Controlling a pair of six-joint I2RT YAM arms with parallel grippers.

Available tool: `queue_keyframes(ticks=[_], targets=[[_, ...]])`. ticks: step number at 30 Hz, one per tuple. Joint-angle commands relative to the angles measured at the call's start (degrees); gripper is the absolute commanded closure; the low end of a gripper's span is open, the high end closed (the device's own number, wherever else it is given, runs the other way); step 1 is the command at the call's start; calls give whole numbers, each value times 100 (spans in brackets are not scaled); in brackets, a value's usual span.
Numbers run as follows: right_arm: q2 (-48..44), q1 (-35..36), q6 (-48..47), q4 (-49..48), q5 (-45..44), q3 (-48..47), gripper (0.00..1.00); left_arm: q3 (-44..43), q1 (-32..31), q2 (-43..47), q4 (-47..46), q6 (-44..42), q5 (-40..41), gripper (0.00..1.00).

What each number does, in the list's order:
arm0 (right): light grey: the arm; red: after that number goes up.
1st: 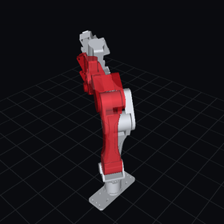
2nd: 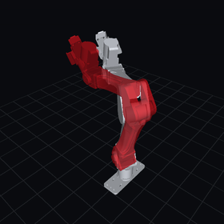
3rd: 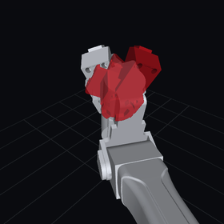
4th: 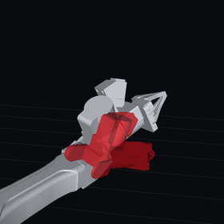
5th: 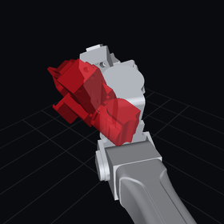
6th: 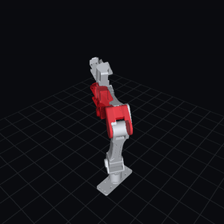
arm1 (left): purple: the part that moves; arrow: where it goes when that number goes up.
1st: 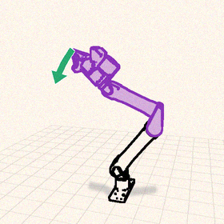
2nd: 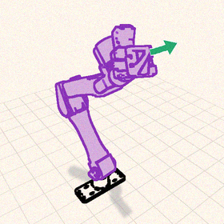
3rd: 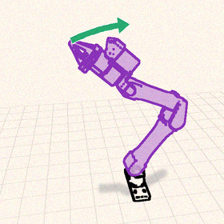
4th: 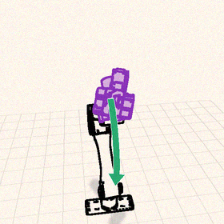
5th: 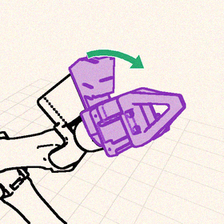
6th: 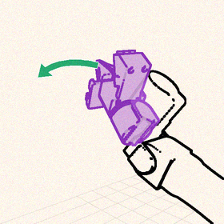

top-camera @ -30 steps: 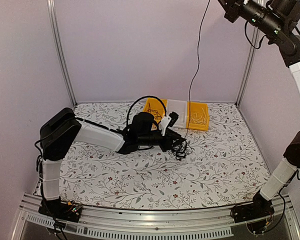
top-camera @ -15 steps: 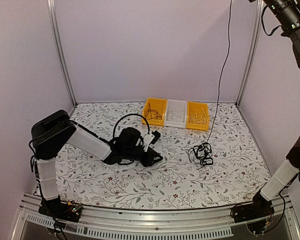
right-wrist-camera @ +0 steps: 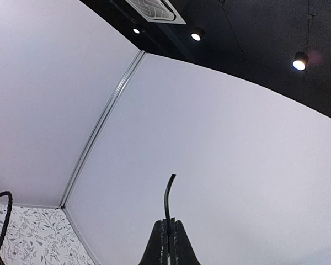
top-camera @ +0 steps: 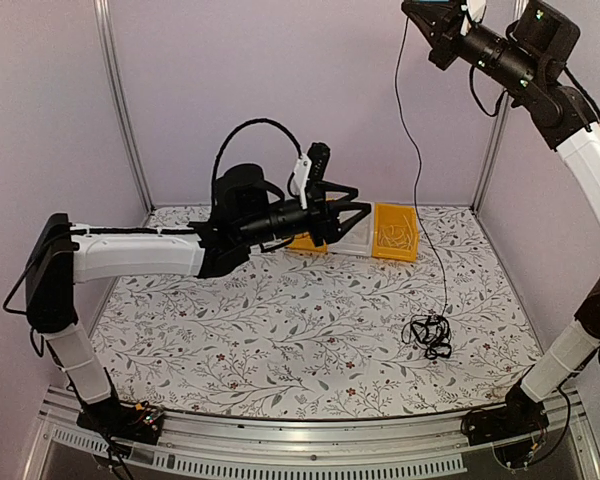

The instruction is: Untangle the cables

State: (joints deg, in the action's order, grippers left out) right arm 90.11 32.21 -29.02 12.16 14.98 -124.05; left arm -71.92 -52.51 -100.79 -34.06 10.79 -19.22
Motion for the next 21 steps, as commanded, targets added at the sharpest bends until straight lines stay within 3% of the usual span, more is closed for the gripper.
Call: queue_keyframes(ticks=[1, 7, 13, 21], targets=[[68, 14, 460, -30, 263, -23, 100, -613, -66, -467, -22, 146, -791, 44], [147, 19, 631, -82, 411, -32, 100, -957, -52, -931, -167, 537, -1089, 46], [195, 15, 638, -168, 386, -40, 100, -1925, -49, -1693, -118, 912, -1852, 46], [268, 14, 658, -149, 412, -40, 100, -2441, -84, -2345, -751, 1601, -1857, 43]])
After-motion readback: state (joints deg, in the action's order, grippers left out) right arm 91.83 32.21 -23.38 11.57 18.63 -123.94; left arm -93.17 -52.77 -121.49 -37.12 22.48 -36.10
